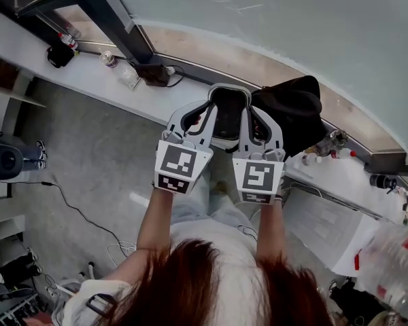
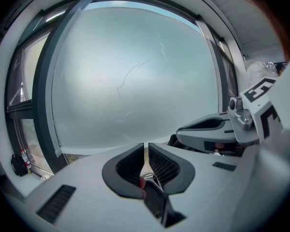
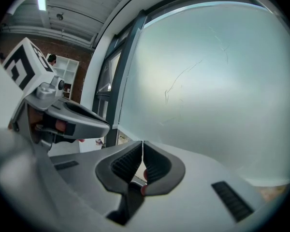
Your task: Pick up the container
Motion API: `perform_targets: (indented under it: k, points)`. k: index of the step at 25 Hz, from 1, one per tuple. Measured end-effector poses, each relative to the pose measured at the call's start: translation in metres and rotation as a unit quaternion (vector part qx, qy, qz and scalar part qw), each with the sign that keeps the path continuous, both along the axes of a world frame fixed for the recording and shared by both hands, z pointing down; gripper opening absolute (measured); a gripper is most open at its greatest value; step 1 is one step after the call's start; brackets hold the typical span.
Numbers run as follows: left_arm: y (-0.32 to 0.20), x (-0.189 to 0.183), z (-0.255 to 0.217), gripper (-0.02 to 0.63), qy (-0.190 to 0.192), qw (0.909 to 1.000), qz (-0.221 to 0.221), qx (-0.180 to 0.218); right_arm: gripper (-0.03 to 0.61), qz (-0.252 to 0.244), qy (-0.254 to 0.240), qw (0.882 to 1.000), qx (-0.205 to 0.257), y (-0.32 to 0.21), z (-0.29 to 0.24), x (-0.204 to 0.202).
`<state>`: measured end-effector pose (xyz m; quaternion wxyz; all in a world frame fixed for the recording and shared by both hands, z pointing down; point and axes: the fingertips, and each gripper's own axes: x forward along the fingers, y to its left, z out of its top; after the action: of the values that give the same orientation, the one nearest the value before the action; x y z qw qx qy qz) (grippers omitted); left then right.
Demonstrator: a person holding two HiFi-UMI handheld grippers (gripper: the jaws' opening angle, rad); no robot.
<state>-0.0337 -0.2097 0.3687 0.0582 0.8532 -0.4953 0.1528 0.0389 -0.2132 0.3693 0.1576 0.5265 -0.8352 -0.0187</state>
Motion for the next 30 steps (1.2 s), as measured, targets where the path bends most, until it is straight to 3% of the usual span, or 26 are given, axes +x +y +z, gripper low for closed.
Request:
perform_targets:
  k: [10, 18, 30]
  points:
    - [-0.040, -0.012, 0.025, 0.023, -0.001, 0.9997, 0.021, -0.014, 0.026, 0.018, -0.011, 0.999, -0.025, -0.045, 0.025, -0.014]
    - [-0.068, -0.022, 0.053, 0.023, -0.004, 0.9986, 0.044, -0.029, 0.026, 0.023, 0.044, 0.998, -0.045, -0.074, 0.058, -0.019]
    - [-0.111, -0.028, 0.109, 0.023, -0.026, 0.9960, 0.057, -0.064, 0.026, 0.030, 0.067, 0.993, -0.088, -0.113, 0.110, -0.021]
